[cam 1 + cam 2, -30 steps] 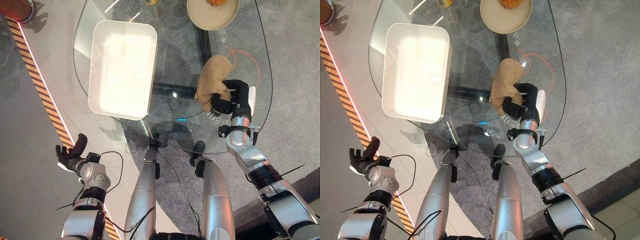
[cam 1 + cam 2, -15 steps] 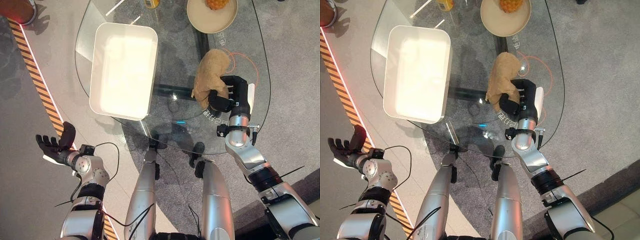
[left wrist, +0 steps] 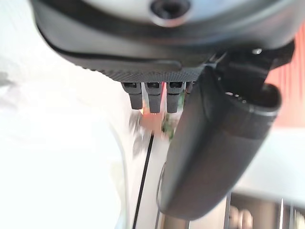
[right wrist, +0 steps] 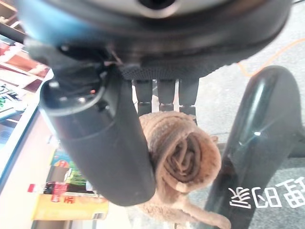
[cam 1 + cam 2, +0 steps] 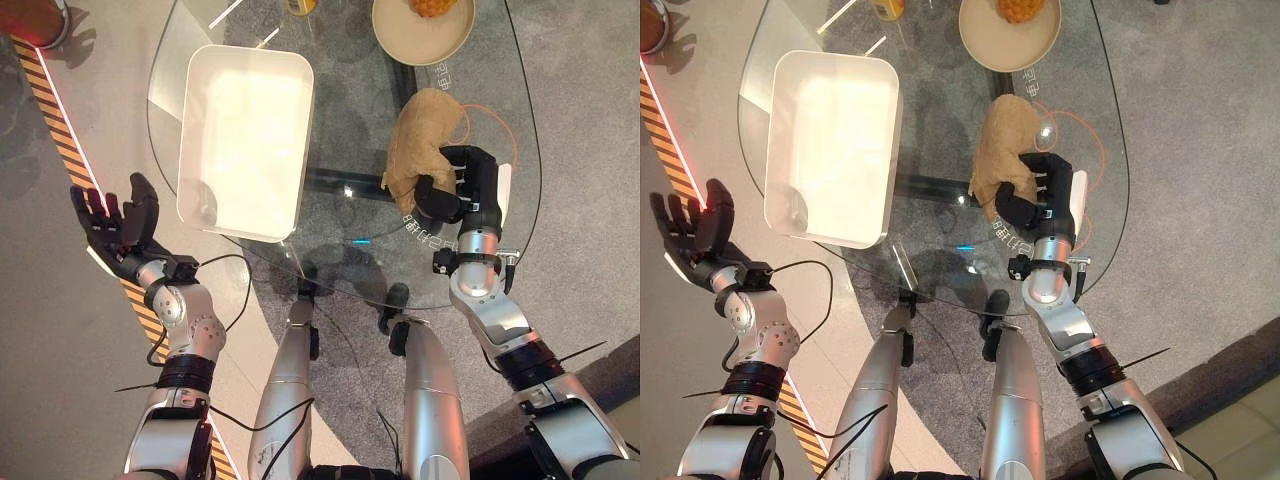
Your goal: Wipe the table with a cloth and put it in the basket.
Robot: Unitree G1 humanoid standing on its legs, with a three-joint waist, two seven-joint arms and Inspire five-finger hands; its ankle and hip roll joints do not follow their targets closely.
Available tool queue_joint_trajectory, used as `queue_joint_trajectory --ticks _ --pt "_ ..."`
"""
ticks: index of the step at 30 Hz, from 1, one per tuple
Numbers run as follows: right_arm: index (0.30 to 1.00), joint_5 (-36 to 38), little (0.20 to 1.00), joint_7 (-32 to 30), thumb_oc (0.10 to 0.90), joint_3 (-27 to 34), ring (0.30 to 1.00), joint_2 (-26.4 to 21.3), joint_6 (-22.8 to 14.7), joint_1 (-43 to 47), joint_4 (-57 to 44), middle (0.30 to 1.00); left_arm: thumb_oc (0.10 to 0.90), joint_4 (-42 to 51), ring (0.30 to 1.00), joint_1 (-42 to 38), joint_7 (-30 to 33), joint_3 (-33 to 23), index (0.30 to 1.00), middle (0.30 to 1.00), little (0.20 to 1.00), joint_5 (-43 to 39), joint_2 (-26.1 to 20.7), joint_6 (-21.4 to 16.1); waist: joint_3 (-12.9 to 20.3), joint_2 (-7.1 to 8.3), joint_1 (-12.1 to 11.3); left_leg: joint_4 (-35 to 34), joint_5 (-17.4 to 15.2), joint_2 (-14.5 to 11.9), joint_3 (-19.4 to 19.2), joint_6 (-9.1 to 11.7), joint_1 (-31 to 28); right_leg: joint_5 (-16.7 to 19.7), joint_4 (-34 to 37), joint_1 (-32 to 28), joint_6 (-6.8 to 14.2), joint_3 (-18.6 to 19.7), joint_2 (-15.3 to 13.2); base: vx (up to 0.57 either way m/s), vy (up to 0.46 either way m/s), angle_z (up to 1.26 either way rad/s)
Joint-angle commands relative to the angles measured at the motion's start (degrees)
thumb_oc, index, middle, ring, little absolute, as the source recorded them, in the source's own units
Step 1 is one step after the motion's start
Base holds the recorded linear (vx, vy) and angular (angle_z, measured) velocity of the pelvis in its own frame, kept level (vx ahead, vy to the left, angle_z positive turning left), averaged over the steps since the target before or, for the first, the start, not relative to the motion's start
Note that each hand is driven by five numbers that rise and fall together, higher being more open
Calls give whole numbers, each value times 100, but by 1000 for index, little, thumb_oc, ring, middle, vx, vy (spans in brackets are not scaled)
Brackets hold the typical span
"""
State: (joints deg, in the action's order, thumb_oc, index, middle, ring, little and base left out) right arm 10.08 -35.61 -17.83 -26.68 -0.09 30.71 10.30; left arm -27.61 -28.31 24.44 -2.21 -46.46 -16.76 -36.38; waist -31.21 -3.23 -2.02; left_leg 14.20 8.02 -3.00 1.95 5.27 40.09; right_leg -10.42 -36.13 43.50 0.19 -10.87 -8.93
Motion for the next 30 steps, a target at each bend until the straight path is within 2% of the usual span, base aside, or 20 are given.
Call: queue_joint_trajectory --ticks 1,4,7,8,13,14,15,21,24,30 --pt "300 -537 200 135 100 490 300 84 -1045 315 -1277 300 800 804 900 -34 -592 -22 900 900 900 543 -349 -172 142 59 94 541 -781 303 -484 -320 -107 592 977 -290 301 201 287 0 0 0" --pt "300 -566 200 217 100 506 300 112 -1101 332 -1354 300 800 1002 900 -63 -880 35 900 900 900 494 -380 -22 142 51 95 486 -724 293 -494 -324 -86 668 1041 -271 312 195 293 0 0 0" --pt "300 -557 200 384 100 496 300 131 -1181 335 -1451 300 800 1268 900 -60 -1491 163 900 900 900 302 -386 319 142 58 109 480 -735 290 -507 -323 -88 683 1070 -274 327 194 293 0 0 0" --pt "300 -532 200 493 100 479 300 138 -1203 333 -1517 300 800 1417 900 -57 -1859 263 900 900 900 145 -402 536 142 57 115 469 -734 287 -514 -322 -96 697 1086 -281 338 195 293 0 0 0" --pt "300 -496 200 686 100 411 300 48 -1279 359 -1691 300 800 1631 900 -91 -2388 434 900 900 900 -303 -504 959 142 55 147 446 -774 262 -571 -312 -179 663 1099 -353 363 202 285 0 0 0" --pt "300 -484 200 697 100 402 300 41 -1279 373 -1694 300 800 1634 900 -118 -2395 454 900 900 900 -343 -522 993 142 56 153 450 -774 261 -572 -310 -181 664 1098 -356 366 204 285 0 0 0" --pt "300 -460 200 730 100 371 300 11 -1264 449 -1694 300 800 1637 900 -196 -2479 517 900 900 900 -509 -548 1206 142 60 168 460 -777 254 -577 -303 -185 664 1102 -363 371 212 285 0 0 0" --pt "300 -332 200 796 100 277 300 -77 -1256 632 -1650 300 800 1692 900 -438 -2721 690 900 900 900 -906 -572 1597 142 75 203 443 -755 230 -592 -303 -182 683 1116 -357 388 224 286 0 0 0" --pt "300 -321 200 854 100 230 300 -91 -1271 711 -1660 300 800 1757 900 -536 -3006 792 900 900 900 -1273 -516 1934 142 82 220 415 -743 224 -609 -298 -203 703 1153 -378 398 218 282 0 0 0" --pt "300 -309 200 909 100 103 300 -77 -1192 924 -1698 300 800 1748 900 -821 -3167 973 900 900 900 -1943 -372 2410 142 105 278 408 -740 214 -625 -293 -208 732 1180 -369 411 248 295 -4 3 -3"
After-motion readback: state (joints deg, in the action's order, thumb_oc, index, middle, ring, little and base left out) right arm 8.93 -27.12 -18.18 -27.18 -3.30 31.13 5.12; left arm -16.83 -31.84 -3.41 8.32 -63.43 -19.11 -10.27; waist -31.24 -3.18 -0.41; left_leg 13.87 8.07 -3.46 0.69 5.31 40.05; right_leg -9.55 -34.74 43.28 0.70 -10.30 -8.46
